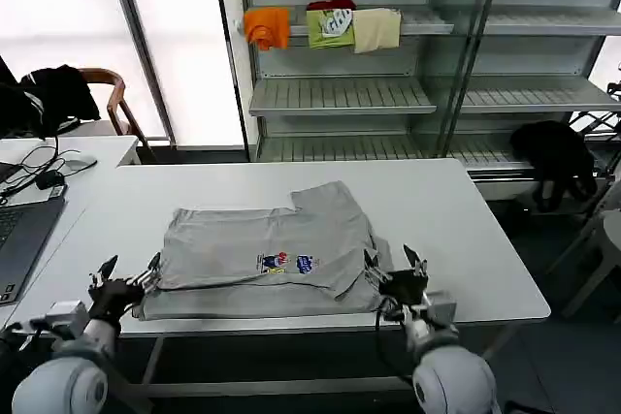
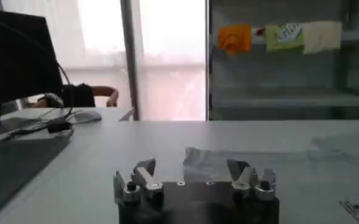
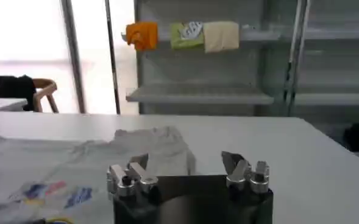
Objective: Fold and organize the clothes.
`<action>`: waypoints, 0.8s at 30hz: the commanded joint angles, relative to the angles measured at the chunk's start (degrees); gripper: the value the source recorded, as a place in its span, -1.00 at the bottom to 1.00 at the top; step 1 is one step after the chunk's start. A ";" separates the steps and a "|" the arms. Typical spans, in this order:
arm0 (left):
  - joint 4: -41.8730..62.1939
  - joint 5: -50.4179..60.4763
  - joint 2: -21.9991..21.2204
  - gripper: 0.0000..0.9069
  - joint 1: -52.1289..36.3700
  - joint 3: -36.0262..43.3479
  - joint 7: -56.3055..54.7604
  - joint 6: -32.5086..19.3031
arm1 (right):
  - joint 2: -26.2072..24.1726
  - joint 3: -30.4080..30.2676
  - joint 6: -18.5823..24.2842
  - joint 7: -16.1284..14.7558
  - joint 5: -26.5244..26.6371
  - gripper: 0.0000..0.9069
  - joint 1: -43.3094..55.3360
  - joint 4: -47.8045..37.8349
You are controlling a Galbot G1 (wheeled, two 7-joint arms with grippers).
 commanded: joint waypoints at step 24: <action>48.05 13.78 0.78 1.00 -34.66 7.87 13.59 -4.28 | 10.44 0.63 11.75 -7.22 -7.67 1.00 41.50 -68.55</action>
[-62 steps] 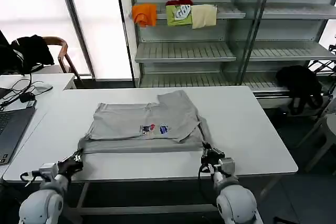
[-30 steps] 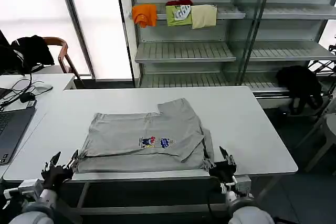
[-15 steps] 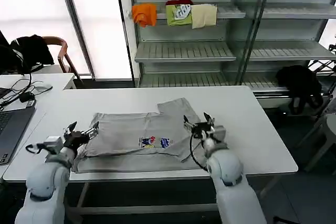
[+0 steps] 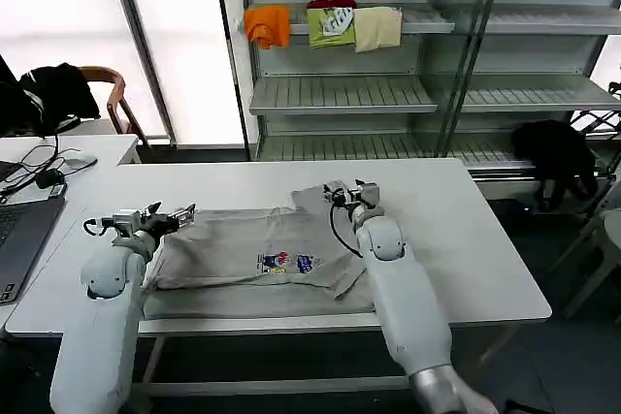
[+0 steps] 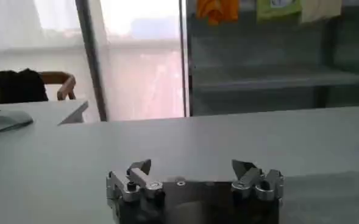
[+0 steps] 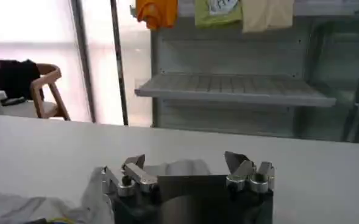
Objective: Fold and organize the clothes.
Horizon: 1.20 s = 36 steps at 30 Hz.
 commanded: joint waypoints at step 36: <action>7.81 2.05 1.43 -0.98 -2.54 0.88 5.82 0.69 | 2.80 0.03 -0.40 -1.85 0.29 -1.00 0.84 -5.58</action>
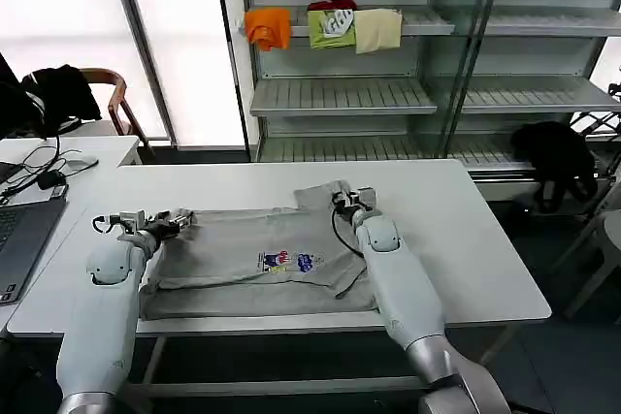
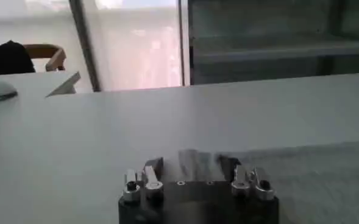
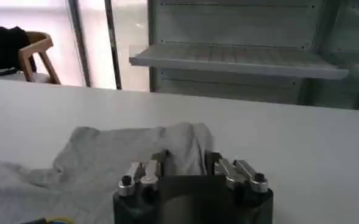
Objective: Fold and organize the clothes.
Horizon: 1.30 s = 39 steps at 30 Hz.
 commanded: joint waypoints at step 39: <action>-25.78 -25.82 4.50 -0.98 23.50 -6.37 2.71 -3.34 | -7.49 -4.25 -6.29 3.00 5.66 -1.00 -32.15 56.60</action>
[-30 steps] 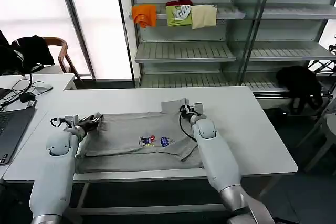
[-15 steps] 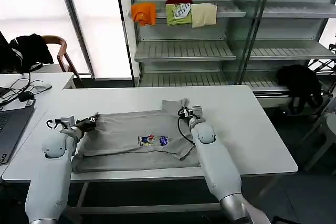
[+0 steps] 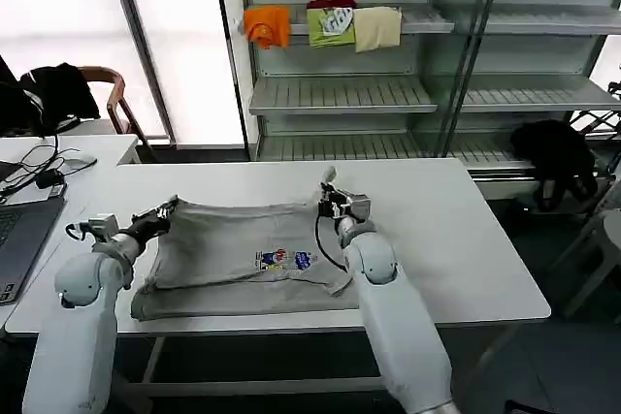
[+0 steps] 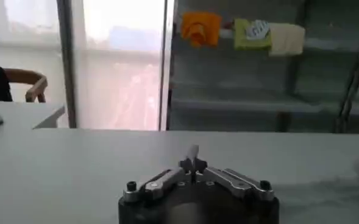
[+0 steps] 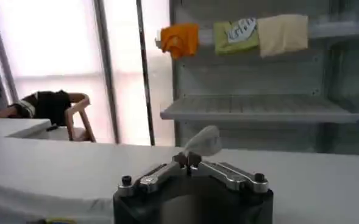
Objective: Fold and organize the clothes.
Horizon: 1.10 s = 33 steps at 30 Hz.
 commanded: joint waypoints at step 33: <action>-10.79 -9.98 3.20 -0.98 19.45 -6.28 5.06 -2.00 | -6.88 6.57 0.03 -3.99 -8.59 -1.00 -23.60 15.86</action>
